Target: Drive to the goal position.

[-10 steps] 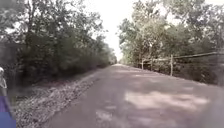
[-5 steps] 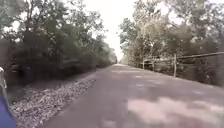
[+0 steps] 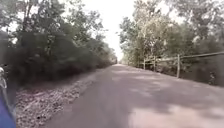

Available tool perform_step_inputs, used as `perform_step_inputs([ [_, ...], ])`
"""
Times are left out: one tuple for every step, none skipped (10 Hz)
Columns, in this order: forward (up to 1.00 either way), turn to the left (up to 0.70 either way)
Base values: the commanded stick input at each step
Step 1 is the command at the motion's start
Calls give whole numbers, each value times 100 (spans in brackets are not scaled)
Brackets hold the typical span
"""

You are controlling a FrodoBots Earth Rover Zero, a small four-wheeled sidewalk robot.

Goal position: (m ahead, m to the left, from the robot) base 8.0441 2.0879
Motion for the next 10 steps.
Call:
perform_step_inputs([
  [70,2],
  [70,2],
  [70,2],
  [70,2],
  [70,2],
  [70,2],
  [70,2],
  [70,2],
  [70,2],
  [70,2],
])
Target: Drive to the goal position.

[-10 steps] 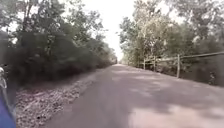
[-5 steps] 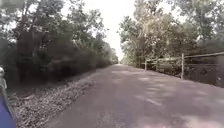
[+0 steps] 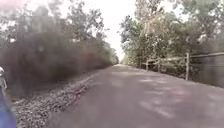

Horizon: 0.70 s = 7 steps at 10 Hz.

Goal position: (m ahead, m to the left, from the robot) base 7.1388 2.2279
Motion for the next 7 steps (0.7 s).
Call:
perform_step_inputs([
  [70,2],
  [70,2],
  [70,2],
  [70,2],
  [70,2],
  [70,2],
  [70,2],
])
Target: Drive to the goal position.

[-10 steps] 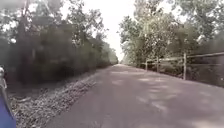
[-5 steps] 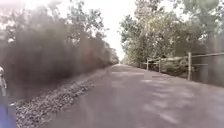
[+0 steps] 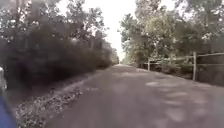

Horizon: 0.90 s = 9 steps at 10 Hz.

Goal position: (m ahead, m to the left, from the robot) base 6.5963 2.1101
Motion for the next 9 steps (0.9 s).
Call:
perform_step_inputs([
  [70,2],
  [70,2],
  [70,2],
  [70,2],
  [70,2],
  [70,2],
  [70,2],
  [70,2],
  [70,2],
])
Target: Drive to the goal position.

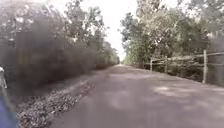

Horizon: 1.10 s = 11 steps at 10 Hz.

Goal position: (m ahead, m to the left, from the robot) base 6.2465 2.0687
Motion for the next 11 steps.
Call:
perform_step_inputs([
  [70,2],
  [70,2],
  [70,2],
  [70,2],
  [70,2],
  [70,2],
  [70,2],
  [70,2],
  [70,2],
  [70,2],
  [70,2],
])
